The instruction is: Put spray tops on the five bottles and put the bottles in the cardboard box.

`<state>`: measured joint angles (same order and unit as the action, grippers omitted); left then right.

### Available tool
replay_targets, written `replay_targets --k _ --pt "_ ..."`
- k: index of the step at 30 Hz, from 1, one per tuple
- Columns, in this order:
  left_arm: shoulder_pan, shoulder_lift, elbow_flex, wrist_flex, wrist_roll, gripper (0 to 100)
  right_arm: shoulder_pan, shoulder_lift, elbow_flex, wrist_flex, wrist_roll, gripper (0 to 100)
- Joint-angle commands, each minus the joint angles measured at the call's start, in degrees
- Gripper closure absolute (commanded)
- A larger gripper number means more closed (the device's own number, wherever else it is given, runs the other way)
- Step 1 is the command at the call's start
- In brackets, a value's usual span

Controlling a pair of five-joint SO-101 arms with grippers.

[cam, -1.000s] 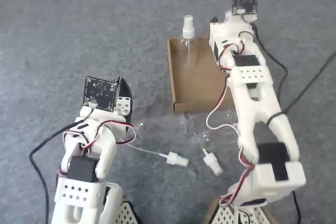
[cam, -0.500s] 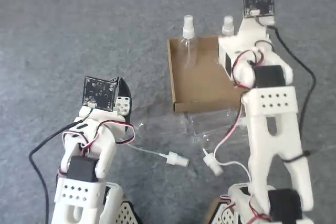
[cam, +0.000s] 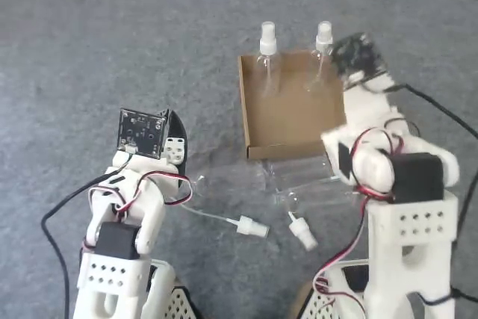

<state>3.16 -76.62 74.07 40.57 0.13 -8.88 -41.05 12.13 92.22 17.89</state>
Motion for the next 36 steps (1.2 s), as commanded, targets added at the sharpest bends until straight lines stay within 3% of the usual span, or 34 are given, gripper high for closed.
replay_targets --k 1,6,11,19,25,36 --pt "0.00 0.44 -0.48 -1.41 0.70 99 -0.04 -2.07 3.34 6.11 10.37 71.0" --pt "0.00 0.53 -0.48 -1.41 0.70 99 -0.75 -2.15 15.12 6.46 22.86 70.9" --pt "0.00 0.62 -0.40 -1.41 0.70 99 -5.49 -2.68 26.81 5.85 29.45 70.9" --pt "0.00 0.62 1.45 -4.31 0.70 99 -9.45 -2.15 33.85 -5.41 30.51 70.8" --pt "0.00 0.62 1.45 -4.13 0.70 99 -11.47 -2.15 34.29 -8.31 33.49 62.0" --pt "0.00 0.62 1.36 -4.13 0.70 99 -15.25 -2.07 44.75 -17.71 33.76 61.9"
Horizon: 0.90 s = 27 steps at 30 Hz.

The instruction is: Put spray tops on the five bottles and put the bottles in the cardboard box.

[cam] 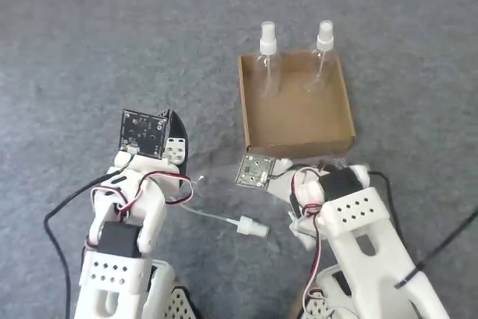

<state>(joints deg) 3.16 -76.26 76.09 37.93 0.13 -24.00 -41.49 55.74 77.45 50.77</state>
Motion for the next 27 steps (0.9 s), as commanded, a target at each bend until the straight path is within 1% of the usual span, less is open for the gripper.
replay_targets --k 1,3,7,16,20,27 --pt "0.00 0.26 -0.66 -1.49 0.70 99 -0.13 -1.63 1.67 -3.30 0.88 61.9" --pt "0.00 0.18 -0.66 -1.49 0.70 99 -0.31 -1.63 2.81 -3.47 0.88 63.1" --pt "0.00 0.09 -0.66 -1.41 0.70 99 -0.13 -1.63 4.75 -4.79 0.88 68.6" --pt "0.00 0.09 -0.66 -1.41 0.70 99 -0.13 -1.63 8.26 -6.64 0.88 67.8" --pt "0.00 0.09 -0.66 -1.41 0.70 99 -0.13 -1.63 8.62 -6.46 0.88 73.6" --pt "0.00 0.09 -0.66 -1.41 0.70 99 -0.04 -1.63 8.62 -6.29 0.53 77.8"
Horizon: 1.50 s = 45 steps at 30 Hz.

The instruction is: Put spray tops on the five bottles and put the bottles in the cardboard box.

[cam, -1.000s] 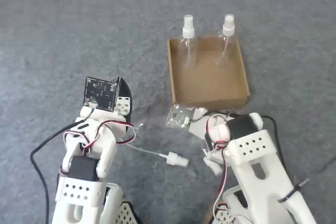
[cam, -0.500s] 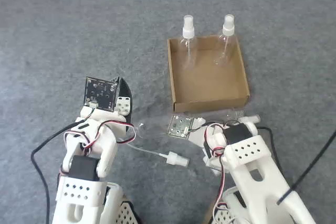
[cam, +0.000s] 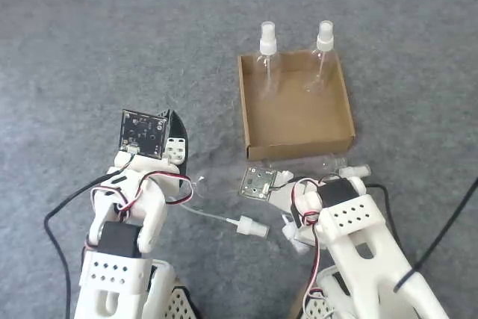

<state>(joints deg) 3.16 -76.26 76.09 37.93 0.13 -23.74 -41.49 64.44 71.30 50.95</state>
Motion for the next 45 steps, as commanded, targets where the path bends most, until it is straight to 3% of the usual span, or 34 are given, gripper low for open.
replay_targets --k 1,5,11,16,24,40,45 --pt "0.00 0.09 -0.66 -1.41 0.70 99 -0.31 -1.63 -0.09 -0.22 0.26 77.9" --pt "0.00 0.09 -0.66 -1.41 0.70 99 -0.31 -1.63 -0.09 -0.48 0.26 77.7" --pt "0.00 0.09 -0.66 -1.41 0.70 99 -0.48 -1.63 2.02 -0.75 0.26 67.0" --pt "0.00 0.09 -0.66 -1.41 0.70 99 -0.66 -1.63 4.84 -5.85 -2.29 71.6" --pt "0.00 0.09 -0.66 -1.41 0.70 99 -0.31 -2.33 4.40 -5.67 -2.55 84.2" --pt "0.00 0.09 -0.66 -1.41 0.70 99 -0.22 -2.33 -16.62 13.85 -2.64 87.6" --pt "-0.09 0.00 -0.66 -1.41 0.70 99 7.08 -2.33 -30.07 22.46 -2.55 87.6"
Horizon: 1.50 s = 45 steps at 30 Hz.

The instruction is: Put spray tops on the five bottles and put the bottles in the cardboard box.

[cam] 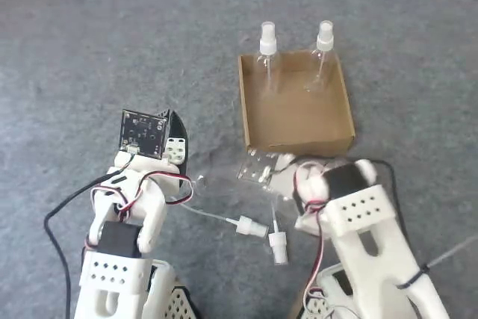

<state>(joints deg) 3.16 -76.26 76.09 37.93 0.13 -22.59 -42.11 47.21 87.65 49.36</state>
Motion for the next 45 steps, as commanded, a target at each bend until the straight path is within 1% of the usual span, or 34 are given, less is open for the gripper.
replay_targets --k 1,5,7,9,12,16,18,21,25,26,29,32,36,38,45 --pt "-0.09 0.00 -0.66 -1.41 0.70 99 8.22 -1.63 -16.00 7.69 -0.79 87.6" --pt "-0.09 0.00 -0.66 -1.41 0.70 99 18.42 -1.01 -26.64 12.88 -0.62 87.6" --pt "-0.09 0.00 -0.66 -1.41 0.70 99 24.22 -0.75 -29.01 12.53 -0.35 87.6" --pt "-0.09 0.09 -0.66 -1.41 0.70 99 30.20 1.01 -29.54 10.77 1.58 87.6" --pt "-0.09 0.09 -0.66 -1.41 0.70 99 39.25 7.08 -29.36 5.67 2.73 87.6" --pt "-0.09 0.26 -0.66 -1.41 0.70 99 50.51 19.03 -29.63 -5.41 2.73 87.6" --pt "0.00 0.26 -0.66 -1.41 0.70 99 54.37 25.45 -29.63 -11.30 2.73 87.6" --pt "0.00 0.26 -0.66 -1.41 0.70 99 58.33 34.59 -29.80 -17.89 2.73 87.4" --pt "0.00 0.26 -0.66 -1.41 0.70 99 61.58 46.02 -33.05 -22.99 2.64 87.2" --pt "0.00 0.35 -0.66 -1.41 0.70 99 62.02 48.75 -34.64 -23.34 2.37 87.2" --pt "0.00 0.35 -0.66 -1.41 0.70 99 62.81 56.31 -41.05 -23.34 -2.20 87.1" --pt "0.00 0.35 -0.66 -1.41 0.70 99 62.55 62.02 -45.98 -22.55 -3.25 85.1" --pt "0.00 0.35 -0.57 -1.41 0.70 99 61.14 65.01 -49.32 -18.77 -3.25 72.5" --pt "0.00 0.35 -0.57 -1.41 0.70 99 60.35 64.92 -50.29 -17.71 -3.34 67.9" --pt "0.00 0.35 -0.57 -1.32 0.70 99 56.22 64.84 -60.84 -8.48 -3.52 66.8"
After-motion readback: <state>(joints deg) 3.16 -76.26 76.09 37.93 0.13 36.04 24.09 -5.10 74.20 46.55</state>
